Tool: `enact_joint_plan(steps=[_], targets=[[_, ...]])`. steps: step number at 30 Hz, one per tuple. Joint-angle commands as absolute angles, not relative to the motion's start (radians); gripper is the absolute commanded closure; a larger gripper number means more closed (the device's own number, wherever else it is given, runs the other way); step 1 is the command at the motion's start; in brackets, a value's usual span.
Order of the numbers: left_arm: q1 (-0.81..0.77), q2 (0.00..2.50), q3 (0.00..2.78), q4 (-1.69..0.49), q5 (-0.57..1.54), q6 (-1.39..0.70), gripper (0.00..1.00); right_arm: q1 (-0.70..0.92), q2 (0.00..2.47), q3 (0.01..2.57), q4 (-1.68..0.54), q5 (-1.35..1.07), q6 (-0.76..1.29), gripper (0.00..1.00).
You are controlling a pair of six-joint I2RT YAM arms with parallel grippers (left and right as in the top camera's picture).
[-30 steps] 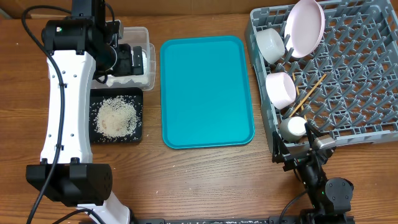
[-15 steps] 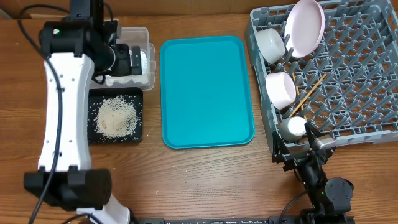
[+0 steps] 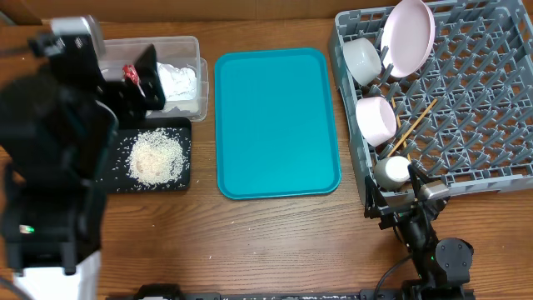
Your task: Sort waste into correct bins and load items into the dishwasher
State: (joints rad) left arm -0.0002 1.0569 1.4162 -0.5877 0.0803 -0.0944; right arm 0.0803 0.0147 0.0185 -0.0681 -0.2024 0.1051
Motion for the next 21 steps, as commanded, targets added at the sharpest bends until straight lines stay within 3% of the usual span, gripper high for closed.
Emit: enact_joint_plan(steps=[1,6,10,14,21], targets=[[-0.006,0.962,1.127,-0.43,0.154,-0.075,0.0,0.086,0.003,0.008,-0.062,-0.203,0.113,0.0],[-0.006,0.788,0.683,0.02,0.206,-0.075,0.0,0.086,0.003,0.008,-0.062,-0.203,0.113,0.0],[-0.007,0.679,0.406,0.248,0.229,-0.075,0.0,0.086,0.003,0.008,-0.062,-0.203,0.113,0.0],[-0.007,0.493,0.16,0.319,0.197,-0.072,0.0,0.086,0.003,0.008,-0.062,-0.203,0.113,0.0],[-0.008,0.258,0.005,0.258,0.203,-0.044,0.0,0.086,0.003,0.008,-0.062,-0.203,0.113,0.0]])
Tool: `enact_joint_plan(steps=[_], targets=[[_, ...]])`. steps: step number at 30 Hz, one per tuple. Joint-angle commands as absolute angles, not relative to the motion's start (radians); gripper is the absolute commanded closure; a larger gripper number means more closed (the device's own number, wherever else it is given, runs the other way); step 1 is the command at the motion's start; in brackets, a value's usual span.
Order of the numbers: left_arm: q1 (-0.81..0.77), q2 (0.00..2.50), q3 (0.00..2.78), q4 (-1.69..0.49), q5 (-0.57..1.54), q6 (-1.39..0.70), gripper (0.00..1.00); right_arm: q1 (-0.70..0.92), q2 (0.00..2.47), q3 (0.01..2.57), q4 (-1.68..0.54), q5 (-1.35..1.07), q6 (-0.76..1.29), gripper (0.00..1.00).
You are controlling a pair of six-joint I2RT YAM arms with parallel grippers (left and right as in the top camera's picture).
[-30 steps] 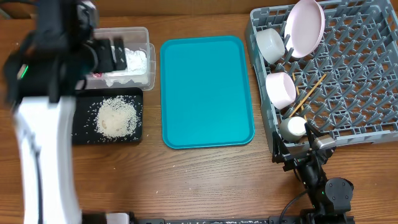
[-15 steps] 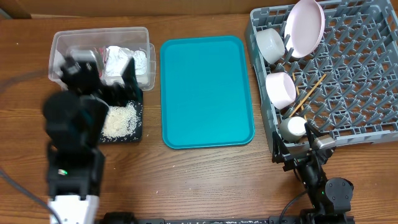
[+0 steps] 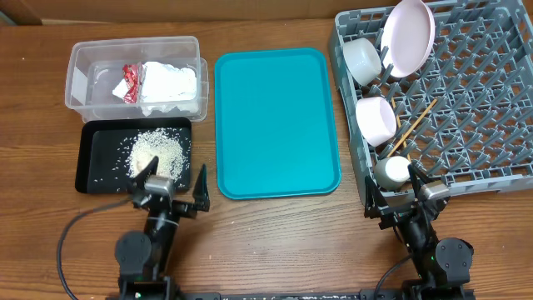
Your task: Sort waste into correct bins and load items into the dishwasher
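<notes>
The teal tray (image 3: pixel 277 123) lies bare in the middle of the table. A clear plastic bin (image 3: pixel 83 77) at the back left holds a red wrapper (image 3: pixel 132 81) and crumpled white paper (image 3: pixel 171 83). In front of it a black tray (image 3: pixel 96 162) carries a heap of rice (image 3: pixel 158 152). The grey dish rack (image 3: pixel 475 100) on the right holds a pink plate (image 3: pixel 408 35), a white bowl (image 3: pixel 362 60), a pink bowl (image 3: pixel 376 118), chopsticks (image 3: pixel 415 125) and a white cup (image 3: pixel 392 171). My left gripper (image 3: pixel 172 182) stands open at the black tray's front edge, empty. My right gripper (image 3: pixel 393 188) stands open at the rack's front left corner, just before the cup.
The rack's wall rises right behind the right gripper's fingers. Bare wood runs along the table's front edge between the two arm bases.
My left arm was raised over the left side, its gripper at the clear bin. Now it is low at the front edge, open and empty. The right arm has not moved.
</notes>
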State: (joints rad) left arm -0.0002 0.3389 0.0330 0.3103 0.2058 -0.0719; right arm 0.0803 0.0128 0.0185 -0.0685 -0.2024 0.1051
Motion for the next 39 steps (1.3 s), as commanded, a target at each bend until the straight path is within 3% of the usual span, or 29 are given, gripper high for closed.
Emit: enact_joint_plan(steps=[1,11,39], targets=[[-0.009,0.239,0.005,0.232,0.203,-0.044,0.0,0.086,0.003,0.008,-0.062,-0.203,0.113,0.0],[-0.009,0.067,0.005,-0.065,0.168,-0.022,0.0,0.086,0.003,0.008,-0.062,-0.203,0.113,0.0],[-0.009,0.004,0.005,-0.063,0.15,-0.022,0.0,0.086,0.003,0.008,-0.062,-0.203,0.113,0.0]])
